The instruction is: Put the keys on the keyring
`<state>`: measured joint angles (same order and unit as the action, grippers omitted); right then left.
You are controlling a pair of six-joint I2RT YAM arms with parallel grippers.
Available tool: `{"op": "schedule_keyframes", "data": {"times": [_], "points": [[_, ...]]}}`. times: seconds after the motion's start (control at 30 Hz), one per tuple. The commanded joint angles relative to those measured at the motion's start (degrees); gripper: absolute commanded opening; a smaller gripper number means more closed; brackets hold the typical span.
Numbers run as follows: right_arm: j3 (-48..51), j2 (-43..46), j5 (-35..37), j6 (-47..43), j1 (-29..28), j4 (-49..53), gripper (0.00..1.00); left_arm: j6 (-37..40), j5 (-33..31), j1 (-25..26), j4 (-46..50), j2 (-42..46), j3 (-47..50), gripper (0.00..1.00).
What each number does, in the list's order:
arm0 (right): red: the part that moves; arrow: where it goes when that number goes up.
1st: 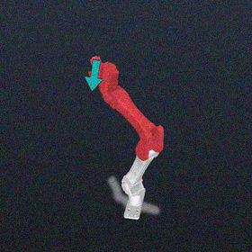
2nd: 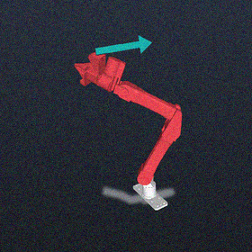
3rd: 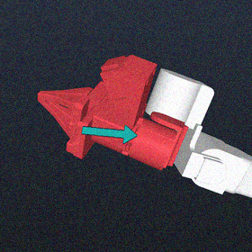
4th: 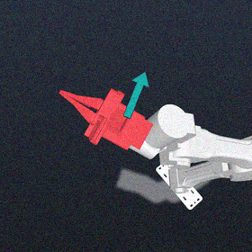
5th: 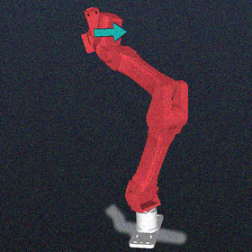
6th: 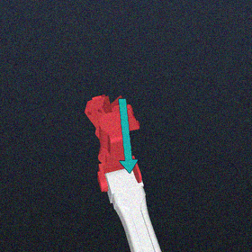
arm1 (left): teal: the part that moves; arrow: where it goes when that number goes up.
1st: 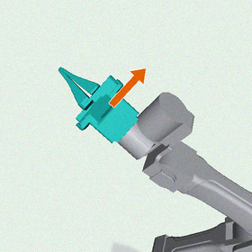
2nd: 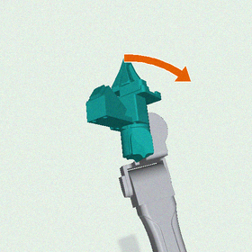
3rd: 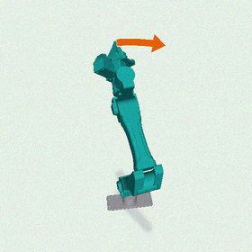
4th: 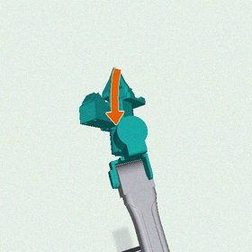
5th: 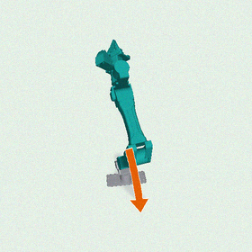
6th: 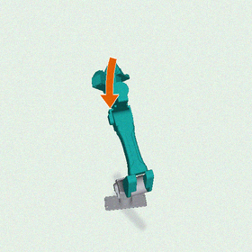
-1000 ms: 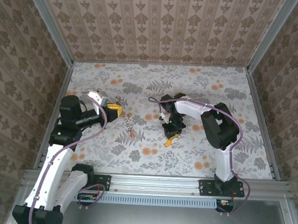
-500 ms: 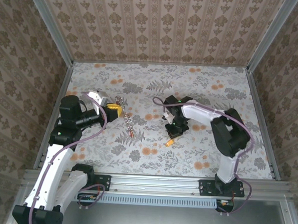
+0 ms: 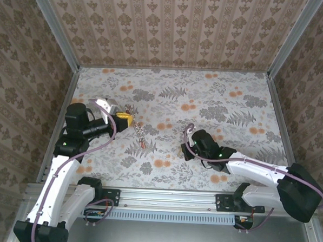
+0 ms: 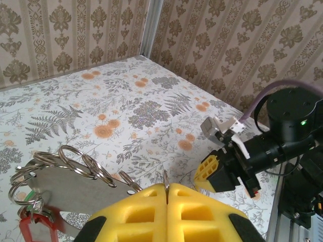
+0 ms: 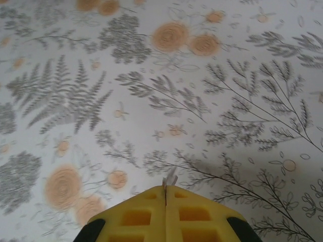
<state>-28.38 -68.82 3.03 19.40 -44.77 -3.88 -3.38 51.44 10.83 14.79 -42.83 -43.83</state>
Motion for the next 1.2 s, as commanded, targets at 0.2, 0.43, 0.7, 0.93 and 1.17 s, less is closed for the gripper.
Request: {"op": "schedule_keyframes", "data": {"times": [0.2, 0.43, 0.7, 0.93, 1.17], "points": [[4.7, -2.6, 1.8, 6.7, 1.2, -11.5, 0.05, -0.5, 2.2, -0.6, -1.8, -0.4, 0.2, 0.00], [3.0, -5.7, 0.2, 9.5, 3.5, -4.6, 0.10, -0.5, 2.4, -0.7, -1.9, -0.4, 0.3, 0.00], [6.2, -7.2, -1.5, 11.7, 3.7, -9.2, 0.23, -0.8, 2.6, -1.2, -2.3, -0.5, 0.3, 0.00], [4.0, -0.9, -1.0, 11.1, 4.3, 3.1, 0.40, -0.8, 2.5, -1.1, -2.3, -0.3, 0.4, 0.00], [-18.5, -2.6, -2.1, 3.0, 9.4, 37.8, 0.43, -0.8, 2.7, -1.1, -2.2, 0.1, 0.3, 0.00]]}}
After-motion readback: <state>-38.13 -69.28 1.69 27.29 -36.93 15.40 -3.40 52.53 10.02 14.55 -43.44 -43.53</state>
